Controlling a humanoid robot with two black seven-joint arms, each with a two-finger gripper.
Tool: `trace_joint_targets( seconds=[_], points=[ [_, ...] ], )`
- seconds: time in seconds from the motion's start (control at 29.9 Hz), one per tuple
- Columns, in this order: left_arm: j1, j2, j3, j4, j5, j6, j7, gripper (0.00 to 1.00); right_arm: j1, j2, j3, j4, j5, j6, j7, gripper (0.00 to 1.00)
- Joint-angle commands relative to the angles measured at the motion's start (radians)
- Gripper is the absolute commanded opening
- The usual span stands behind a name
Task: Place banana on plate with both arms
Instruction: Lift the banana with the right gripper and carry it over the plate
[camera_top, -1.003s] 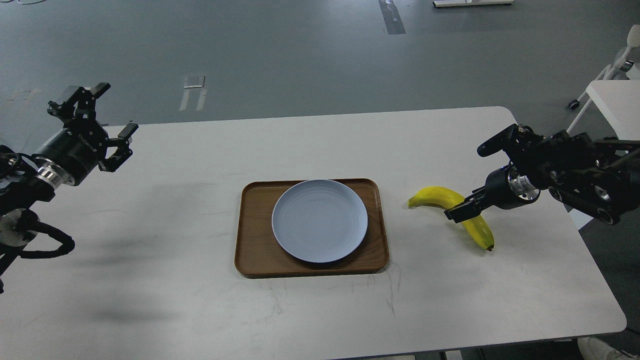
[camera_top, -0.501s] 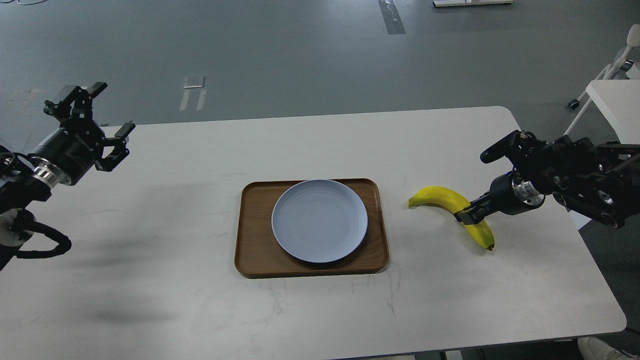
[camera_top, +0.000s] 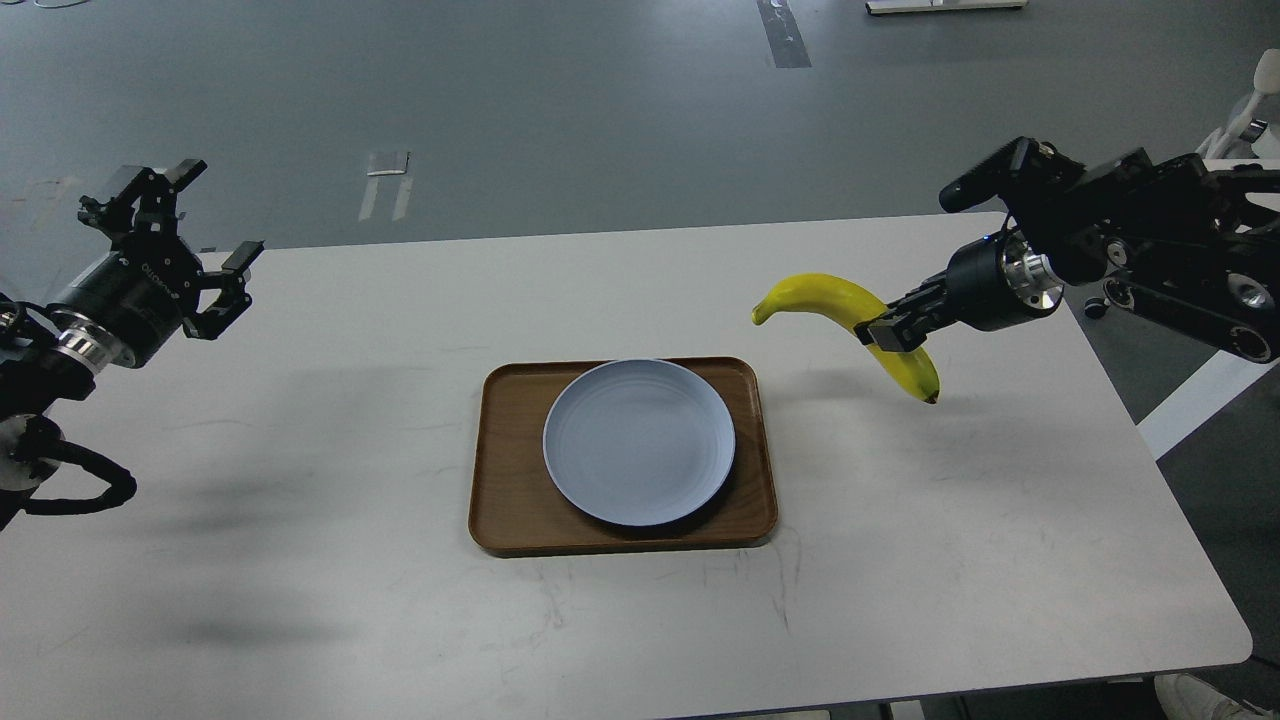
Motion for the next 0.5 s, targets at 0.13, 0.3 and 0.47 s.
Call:
trace_joint_targets(
  seconds=[0.13, 0.3, 0.47],
  points=[
    [-0.005, 0.002, -0.002, 0.001, 0.0, 0.0, 0.0, 0.98, 0.041, 0.233, -0.014, -0.047, 0.056, 0.054, 0.0, 0.0],
    [-0.005, 0.008, -0.007, -0.001, 0.0, 0.0, 0.0, 0.98, 0.029, 0.365, -0.071, -0.126, 0.079, 0.054, 0.0, 0.0],
    [-0.005, 0.008, -0.007, -0.001, 0.0, 0.0, 0.0, 0.98, 0.021, 0.464, -0.121, -0.175, 0.174, 0.054, 0.0, 0.0]
  ],
)
